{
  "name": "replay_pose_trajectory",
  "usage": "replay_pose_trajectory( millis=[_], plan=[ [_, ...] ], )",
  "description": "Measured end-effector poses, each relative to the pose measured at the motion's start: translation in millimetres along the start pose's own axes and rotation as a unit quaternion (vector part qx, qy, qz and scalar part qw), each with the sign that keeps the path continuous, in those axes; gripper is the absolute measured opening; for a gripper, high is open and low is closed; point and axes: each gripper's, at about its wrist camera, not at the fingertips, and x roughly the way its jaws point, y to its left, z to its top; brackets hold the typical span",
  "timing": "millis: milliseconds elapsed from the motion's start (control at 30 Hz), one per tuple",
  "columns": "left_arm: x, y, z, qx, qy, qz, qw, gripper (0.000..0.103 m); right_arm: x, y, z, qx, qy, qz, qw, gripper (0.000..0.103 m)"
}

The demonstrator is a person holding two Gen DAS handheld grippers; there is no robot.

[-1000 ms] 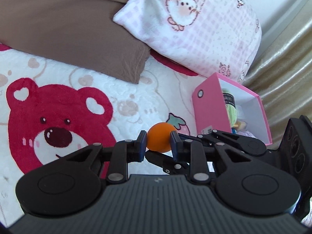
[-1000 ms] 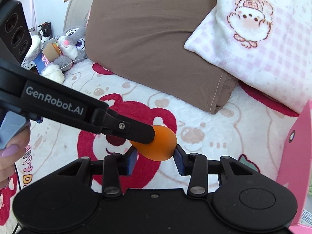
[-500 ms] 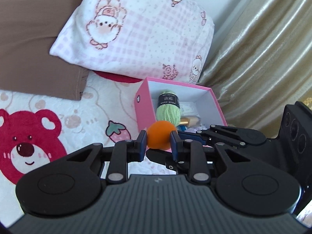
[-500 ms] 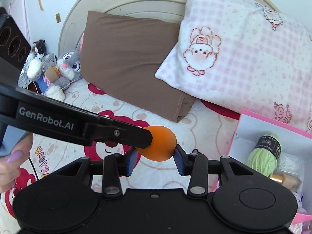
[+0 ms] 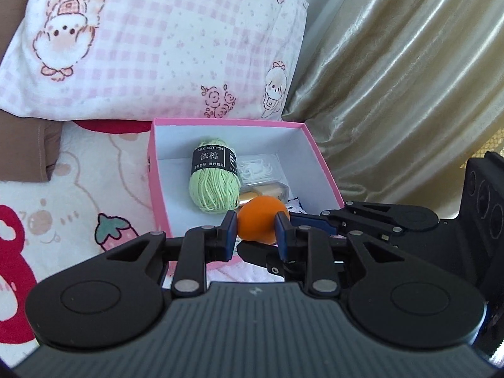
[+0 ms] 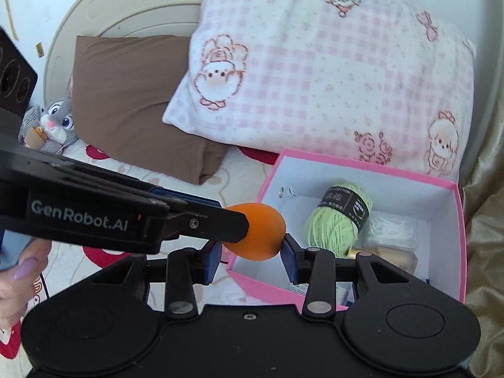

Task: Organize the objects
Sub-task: 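Carry the orange sponge with the left tool into the pink box, then open the left tool to release the sponge and lift away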

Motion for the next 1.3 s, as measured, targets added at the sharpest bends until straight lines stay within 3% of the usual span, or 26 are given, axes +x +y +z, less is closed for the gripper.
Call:
replay_pose_trajectory(
  millis=[233, 367, 567, 667, 1033, 1233, 1300],
  plan=[
    [60, 10, 6, -0.036, 0.044, 0.002, 0.9984, 0.024, 43, -40, -4, 0.038, 0.057, 0.005, 0.998, 0.046],
    [98, 23, 6, -0.070, 0.072, -0.004, 0.9949, 0.025, 73, -55, -8, 0.044, 0.097, -0.015, 0.994, 0.047],
    [139, 38, -2, -0.130, 0.081, -0.025, 0.9879, 0.025, 100, -77, -12, 0.053, 0.129, -0.039, 0.990, 0.049],
    [153, 39, -4, -0.124, 0.086, -0.005, 0.9886, 0.025, 112, -83, -14, 0.040, 0.138, -0.047, 0.988, 0.049],
    [171, 31, -8, -0.101, 0.083, 0.012, 0.9913, 0.020, 98, -96, -22, 0.034, 0.111, -0.035, 0.993, 0.053],
    [134, 12, -6, -0.055, 0.086, 0.035, 0.9942, 0.021, 55, -85, -25, 0.041, 0.070, -0.024, 0.996, 0.054],
    [112, 9, -6, -0.059, 0.083, 0.036, 0.9942, 0.021, 36, -74, -27, 0.041, 0.048, -0.022, 0.998, 0.063]
  ],
)
